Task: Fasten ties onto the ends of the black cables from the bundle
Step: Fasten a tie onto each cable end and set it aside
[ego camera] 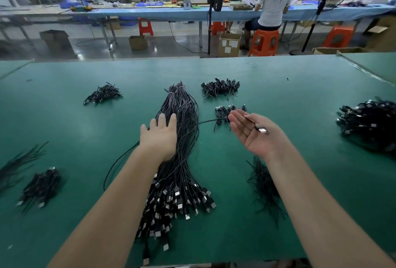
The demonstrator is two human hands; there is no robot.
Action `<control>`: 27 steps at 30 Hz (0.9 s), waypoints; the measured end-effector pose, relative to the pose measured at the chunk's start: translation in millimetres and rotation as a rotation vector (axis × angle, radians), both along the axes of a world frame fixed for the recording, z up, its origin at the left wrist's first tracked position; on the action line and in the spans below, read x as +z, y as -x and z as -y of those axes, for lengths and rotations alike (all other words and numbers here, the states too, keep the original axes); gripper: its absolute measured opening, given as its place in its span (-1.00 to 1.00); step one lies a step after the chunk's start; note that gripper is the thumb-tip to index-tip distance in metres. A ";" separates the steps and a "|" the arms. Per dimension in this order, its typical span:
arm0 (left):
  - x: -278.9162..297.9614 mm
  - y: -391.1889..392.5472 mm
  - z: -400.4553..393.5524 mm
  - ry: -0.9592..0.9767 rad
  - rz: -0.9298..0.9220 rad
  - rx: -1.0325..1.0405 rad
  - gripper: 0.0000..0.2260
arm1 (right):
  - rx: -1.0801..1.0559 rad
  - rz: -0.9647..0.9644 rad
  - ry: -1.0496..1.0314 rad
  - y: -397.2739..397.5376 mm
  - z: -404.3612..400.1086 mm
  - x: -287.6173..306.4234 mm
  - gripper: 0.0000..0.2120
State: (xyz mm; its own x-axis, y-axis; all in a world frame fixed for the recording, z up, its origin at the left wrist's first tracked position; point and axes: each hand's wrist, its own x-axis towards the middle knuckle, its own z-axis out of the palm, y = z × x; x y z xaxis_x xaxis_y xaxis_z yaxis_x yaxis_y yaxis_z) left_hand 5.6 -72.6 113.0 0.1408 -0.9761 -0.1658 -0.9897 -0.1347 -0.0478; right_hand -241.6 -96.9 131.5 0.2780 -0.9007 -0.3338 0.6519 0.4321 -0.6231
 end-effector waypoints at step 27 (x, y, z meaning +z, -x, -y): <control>-2.3 67.9 5.5 0.237 -2.026 0.174 -0.61 | 0.154 -0.754 0.483 -50.4 -22.9 -18.7 -0.73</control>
